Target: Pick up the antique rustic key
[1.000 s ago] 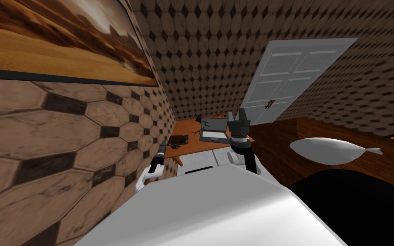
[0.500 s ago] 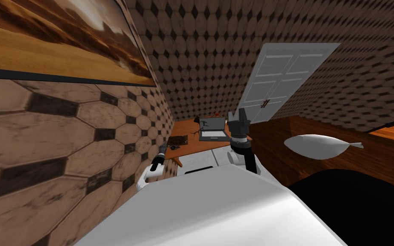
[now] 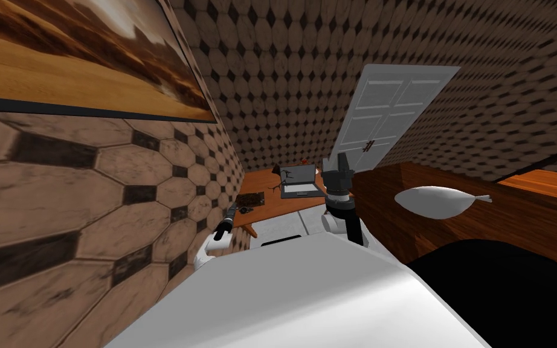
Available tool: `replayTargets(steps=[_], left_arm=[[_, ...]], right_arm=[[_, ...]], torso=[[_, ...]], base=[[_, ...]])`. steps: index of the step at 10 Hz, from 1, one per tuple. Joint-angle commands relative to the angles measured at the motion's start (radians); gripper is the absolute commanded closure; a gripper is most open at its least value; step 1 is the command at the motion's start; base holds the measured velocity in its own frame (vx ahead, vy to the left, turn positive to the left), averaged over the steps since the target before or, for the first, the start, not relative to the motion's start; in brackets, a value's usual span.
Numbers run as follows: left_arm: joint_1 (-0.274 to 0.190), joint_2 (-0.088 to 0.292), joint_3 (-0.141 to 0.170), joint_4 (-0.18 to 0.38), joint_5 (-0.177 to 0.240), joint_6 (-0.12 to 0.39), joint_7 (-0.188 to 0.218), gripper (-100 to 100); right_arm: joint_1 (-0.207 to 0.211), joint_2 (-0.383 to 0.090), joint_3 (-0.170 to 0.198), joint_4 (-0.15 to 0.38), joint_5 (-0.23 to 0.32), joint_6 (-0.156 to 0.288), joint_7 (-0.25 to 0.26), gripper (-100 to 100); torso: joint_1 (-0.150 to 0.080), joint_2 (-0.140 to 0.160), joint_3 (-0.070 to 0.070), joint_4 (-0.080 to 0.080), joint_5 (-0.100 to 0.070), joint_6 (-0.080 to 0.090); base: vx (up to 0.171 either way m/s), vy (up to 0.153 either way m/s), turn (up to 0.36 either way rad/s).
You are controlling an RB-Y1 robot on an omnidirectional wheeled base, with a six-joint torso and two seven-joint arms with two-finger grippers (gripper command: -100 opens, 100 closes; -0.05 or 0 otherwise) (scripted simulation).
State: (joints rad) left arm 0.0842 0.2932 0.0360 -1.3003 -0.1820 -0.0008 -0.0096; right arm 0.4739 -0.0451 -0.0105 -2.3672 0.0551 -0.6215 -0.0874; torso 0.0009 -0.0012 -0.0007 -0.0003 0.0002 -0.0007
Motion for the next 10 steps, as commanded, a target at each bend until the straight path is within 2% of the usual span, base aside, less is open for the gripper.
replayTargets(steps=[1,4,5,8,10], left_arm=[[-0.02,0.009,-0.003,0.049,-0.007,0.02,-0.007,-100],[-0.055,0.021,-0.009,0.12,-0.019,0.052,-0.019,-100],[-0.055,0.021,-0.009,0.128,-0.019,0.052,-0.019,-100],[-0.101,0.035,-0.016,0.232,-0.039,0.093,-0.031,-100],[-0.115,0.04,-0.019,0.267,-0.046,0.105,-0.033,-100]], right_arm=[[0.0,0.0,0.0,0.0,0.0,0.0,0.0,0],[0.0,0.0,0.0,0.0,0.0,0.0,0.0,0],[0.0,0.0,0.0,0.0,0.0,0.0,0.0,0],[0.0,0.0,0.0,0.0,0.0,0.0,0.0,0],[0.0,0.0,0.0,0.0,0.0,0.0,0.0,0]], torso=[[0.0,0.0,0.0,0.0,0.0,0.0],[0.001,0.0,0.0,0.0,0.0,0.0],[0.0,0.0,0.0,0.0,0.0,0.0],[0.001,-0.001,-0.001,0.0,0.0,0.0],[0.002,-0.002,-0.001,0.0,0.0,0.0]], base=[[0.007,0.018,-0.073],[0.007,0.026,-0.086],[0.007,0.017,-0.042],[0.019,0.027,-0.092],[0.024,0.035,-0.063]])
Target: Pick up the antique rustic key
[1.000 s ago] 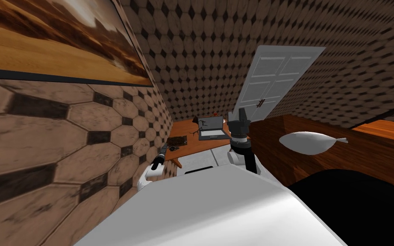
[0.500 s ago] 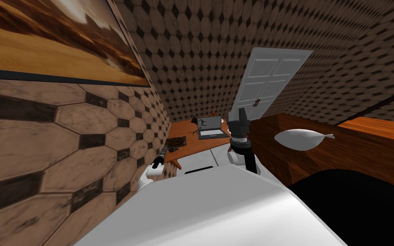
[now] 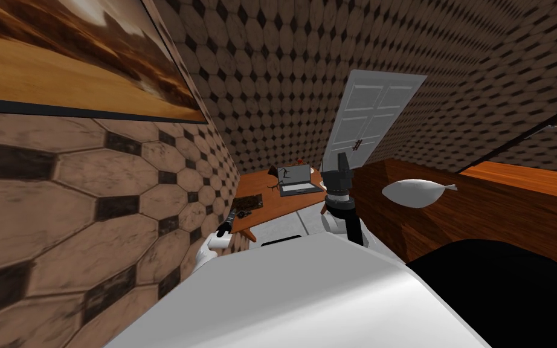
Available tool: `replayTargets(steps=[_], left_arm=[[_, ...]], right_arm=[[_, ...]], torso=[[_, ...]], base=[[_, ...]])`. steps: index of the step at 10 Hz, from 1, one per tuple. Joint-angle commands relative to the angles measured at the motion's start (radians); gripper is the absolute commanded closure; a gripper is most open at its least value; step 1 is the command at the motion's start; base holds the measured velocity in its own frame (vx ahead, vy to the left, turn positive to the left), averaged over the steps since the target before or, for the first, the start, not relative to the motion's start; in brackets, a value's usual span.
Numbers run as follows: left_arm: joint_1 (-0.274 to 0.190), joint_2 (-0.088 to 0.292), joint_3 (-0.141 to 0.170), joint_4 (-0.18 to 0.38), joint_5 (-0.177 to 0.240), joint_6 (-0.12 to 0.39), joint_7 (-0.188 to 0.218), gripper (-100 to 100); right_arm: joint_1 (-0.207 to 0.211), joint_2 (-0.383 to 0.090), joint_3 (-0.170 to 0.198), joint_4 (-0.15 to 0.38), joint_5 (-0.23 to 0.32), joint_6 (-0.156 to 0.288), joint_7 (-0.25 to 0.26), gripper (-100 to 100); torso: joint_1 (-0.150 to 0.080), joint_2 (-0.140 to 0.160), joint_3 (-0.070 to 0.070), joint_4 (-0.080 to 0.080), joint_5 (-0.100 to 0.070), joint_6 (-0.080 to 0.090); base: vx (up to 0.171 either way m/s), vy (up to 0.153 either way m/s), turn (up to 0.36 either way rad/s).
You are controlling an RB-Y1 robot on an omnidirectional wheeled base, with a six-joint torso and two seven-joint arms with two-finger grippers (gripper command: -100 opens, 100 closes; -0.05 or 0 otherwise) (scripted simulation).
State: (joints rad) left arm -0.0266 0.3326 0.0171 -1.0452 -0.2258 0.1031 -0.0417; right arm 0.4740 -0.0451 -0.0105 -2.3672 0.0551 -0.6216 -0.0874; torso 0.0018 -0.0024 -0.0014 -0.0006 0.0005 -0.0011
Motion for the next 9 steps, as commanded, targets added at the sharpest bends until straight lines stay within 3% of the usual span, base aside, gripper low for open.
replayTargets(steps=[1,7,8,9], left_arm=[[-0.018,0.005,-0.003,0.042,-0.008,0.011,-0.002,-100],[-0.077,0.011,-0.023,0.17,-0.042,0.047,0.003,-100],[-0.071,0.011,-0.018,0.158,-0.041,0.045,0.0,-100],[-0.073,0.01,-0.018,0.161,-0.042,0.045,0.001,0]], right_arm=[[0.0,0.0,0.0,0.0,0.0,0.0,0.0,0],[0.0,0.0,0.0,0.0,0.0,0.0,0.0,0],[0.0,0.0,0.0,0.0,0.0,0.0,0.0,0],[0.0,0.0,0.0,0.0,0.0,0.0,0.0,0]], torso=[[0.0,0.0,0.0,0.0,0.0,0.0],[-0.003,-0.001,-0.001,0.0,-0.001,0.0],[-0.004,-0.001,-0.001,0.0,-0.001,0.0],[-0.003,0.0,0.0,0.0,-0.001,0.0]], base=[[0.019,0.015,-0.038],[0.036,0.001,-0.06],[0.019,-0.015,-0.011],[0.0,0.0,0.0]])
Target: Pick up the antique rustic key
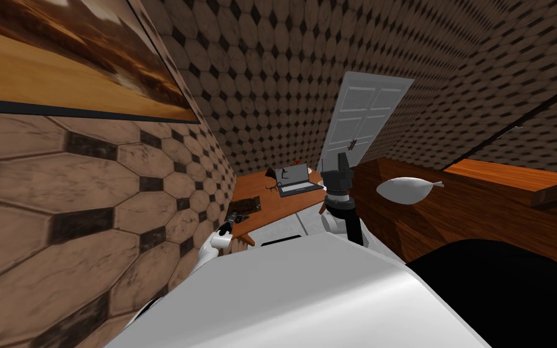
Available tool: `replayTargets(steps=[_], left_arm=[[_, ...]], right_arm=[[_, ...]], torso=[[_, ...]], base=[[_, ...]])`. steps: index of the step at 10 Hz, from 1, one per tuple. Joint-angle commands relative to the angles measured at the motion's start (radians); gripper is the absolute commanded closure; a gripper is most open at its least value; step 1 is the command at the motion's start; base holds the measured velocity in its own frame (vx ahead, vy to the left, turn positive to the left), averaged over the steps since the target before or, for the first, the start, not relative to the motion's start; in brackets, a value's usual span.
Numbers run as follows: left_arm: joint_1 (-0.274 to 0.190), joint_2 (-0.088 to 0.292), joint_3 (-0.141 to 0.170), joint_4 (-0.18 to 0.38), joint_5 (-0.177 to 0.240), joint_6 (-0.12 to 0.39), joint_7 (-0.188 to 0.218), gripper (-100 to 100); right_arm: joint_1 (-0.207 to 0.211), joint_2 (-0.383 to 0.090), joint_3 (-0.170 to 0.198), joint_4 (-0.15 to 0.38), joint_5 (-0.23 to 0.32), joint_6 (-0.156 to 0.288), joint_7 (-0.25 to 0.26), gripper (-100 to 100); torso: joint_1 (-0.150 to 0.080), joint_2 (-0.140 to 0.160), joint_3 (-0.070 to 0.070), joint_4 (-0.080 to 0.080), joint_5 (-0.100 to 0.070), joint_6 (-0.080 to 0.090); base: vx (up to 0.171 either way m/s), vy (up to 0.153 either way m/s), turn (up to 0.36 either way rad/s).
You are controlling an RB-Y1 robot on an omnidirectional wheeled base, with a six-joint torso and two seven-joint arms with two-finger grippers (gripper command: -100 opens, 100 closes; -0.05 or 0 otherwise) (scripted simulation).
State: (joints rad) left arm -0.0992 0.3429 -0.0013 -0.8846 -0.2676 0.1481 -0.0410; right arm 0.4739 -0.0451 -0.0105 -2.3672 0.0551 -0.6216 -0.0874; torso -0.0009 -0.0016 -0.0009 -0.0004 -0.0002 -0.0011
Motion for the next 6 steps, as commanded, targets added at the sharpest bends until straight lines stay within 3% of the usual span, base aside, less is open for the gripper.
replayTargets(steps=[1,3,4,5,6], left_arm=[[0.008,-0.005,0.009,0.017,-0.007,-0.031,-0.005,-100],[0.017,-0.009,0.017,0.035,-0.014,-0.061,-0.01,-100],[0.016,-0.006,0.013,0.027,-0.01,-0.049,-0.008,-100],[0.017,-0.006,0.013,0.028,-0.011,-0.053,-0.008,100],[0.017,-0.006,0.013,0.028,-0.011,-0.053,-0.008,100]], right_arm=[[0.0,0.0,0.0,0.0,0.0,0.0,0.0,0],[0.0,0.0,0.0,0.0,0.0,0.0,0.0,0],[0.0,0.0,0.0,0.0,0.0,0.0,0.0,0],[0.0,0.0,0.0,0.0,0.0,0.0,0.0,0],[0.0,0.0,0.0,0.0,0.0,0.0,0.0,0]], torso=[[0.0,0.0,0.0,0.0,0.0,0.0],[0.0,-0.006,-0.003,-0.001,0.0,0.0],[0.0,-0.006,-0.003,-0.001,0.0,0.0],[0.0,-0.003,-0.002,-0.001,0.0,0.0],[0.0,-0.001,-0.001,0.0,0.0,0.0]], base=[[0.073,0.003,0.039],[0.106,-0.007,0.046],[0.04,0.002,0.008],[0.008,0.0,-0.001],[0.0,0.002,0.022]])
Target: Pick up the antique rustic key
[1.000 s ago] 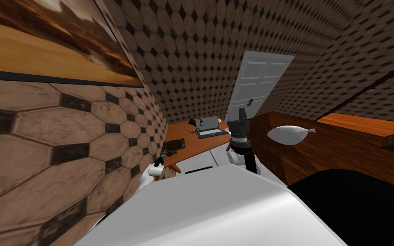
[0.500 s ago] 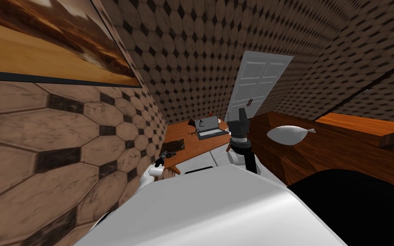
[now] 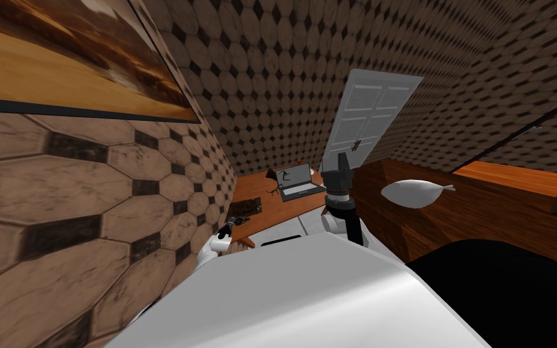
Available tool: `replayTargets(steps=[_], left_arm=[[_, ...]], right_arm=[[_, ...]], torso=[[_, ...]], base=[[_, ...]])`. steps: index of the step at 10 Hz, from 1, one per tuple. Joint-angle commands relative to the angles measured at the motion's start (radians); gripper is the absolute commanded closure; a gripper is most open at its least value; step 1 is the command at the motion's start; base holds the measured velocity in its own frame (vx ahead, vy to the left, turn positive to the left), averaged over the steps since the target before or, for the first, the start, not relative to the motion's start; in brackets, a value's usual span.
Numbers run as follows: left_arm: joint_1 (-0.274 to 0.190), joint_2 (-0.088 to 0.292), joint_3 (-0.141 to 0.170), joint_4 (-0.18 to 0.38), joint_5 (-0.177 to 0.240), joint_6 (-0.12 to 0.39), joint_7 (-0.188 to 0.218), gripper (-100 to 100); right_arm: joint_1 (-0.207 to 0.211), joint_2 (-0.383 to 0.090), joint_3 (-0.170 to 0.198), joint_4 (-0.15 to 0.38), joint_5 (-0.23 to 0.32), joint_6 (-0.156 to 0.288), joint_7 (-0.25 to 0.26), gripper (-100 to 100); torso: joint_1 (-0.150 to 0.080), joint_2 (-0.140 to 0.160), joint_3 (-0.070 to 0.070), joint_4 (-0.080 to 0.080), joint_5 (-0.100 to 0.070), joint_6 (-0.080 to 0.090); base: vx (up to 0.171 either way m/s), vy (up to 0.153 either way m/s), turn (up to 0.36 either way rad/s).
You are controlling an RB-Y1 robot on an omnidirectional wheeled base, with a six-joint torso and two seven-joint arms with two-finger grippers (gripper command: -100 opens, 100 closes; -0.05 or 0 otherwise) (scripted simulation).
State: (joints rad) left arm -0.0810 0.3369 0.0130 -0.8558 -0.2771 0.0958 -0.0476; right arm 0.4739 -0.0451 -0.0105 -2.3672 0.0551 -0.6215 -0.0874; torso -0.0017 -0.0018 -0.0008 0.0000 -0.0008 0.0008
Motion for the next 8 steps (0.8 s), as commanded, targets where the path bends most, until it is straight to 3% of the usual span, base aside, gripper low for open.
replayTargets(steps=[1,3,4,5,6,7,8], left_arm=[[0.0,0.0,0.0,0.0,0.0,0.0,0.0,100],[-0.002,0.0,0.0,-0.001,0.0,-0.002,0.001,100],[-0.002,0.0,0.001,-0.002,0.001,-0.002,0.001,0],[-0.012,0.003,-0.008,-0.016,0.004,0.029,0.003,100],[-0.016,0.005,-0.012,-0.024,0.008,0.045,0.005,100],[-0.017,0.004,-0.005,-0.014,0.004,0.026,0.004,100],[-0.017,0.003,-0.006,-0.015,0.005,0.029,0.005,0]], right_arm=[[0.0,0.0,0.0,0.0,0.0,0.0,0.0,0],[0.0,0.0,0.0,0.0,0.0,0.0,0.0,0],[0.0,0.0,0.0,0.0,0.0,0.0,0.0,0],[0.0,0.0,0.0,0.0,0.0,0.0,0.0,0],[0.0,0.0,0.0,0.0,0.0,0.0,0.0,0],[0.0,0.0,0.0,0.0,0.0,0.0,0.0,0],[0.0,0.0,0.0,0.0,0.0,0.0,0.0,0]], torso=[[0.0,0.0,0.0,0.0,0.0,0.0],[0.0,0.0,-0.001,-0.001,0.0,0.0],[0.0,-0.001,-0.001,-0.002,0.0,0.0],[0.0,-0.001,-0.001,-0.002,0.001,0.0],[-0.001,0.002,0.0,-0.002,0.001,0.001],[-0.001,0.005,0.001,-0.002,0.001,0.0],[-0.001,0.003,0.0,-0.003,0.001,0.0]], base=[[0.0,0.0,0.0],[0.0,0.0,0.0],[0.0,0.0,0.0],[-0.072,-0.012,-0.064],[-0.122,-0.005,-0.074],[-0.053,-0.001,-0.02],[-0.008,-0.001,0.002]])
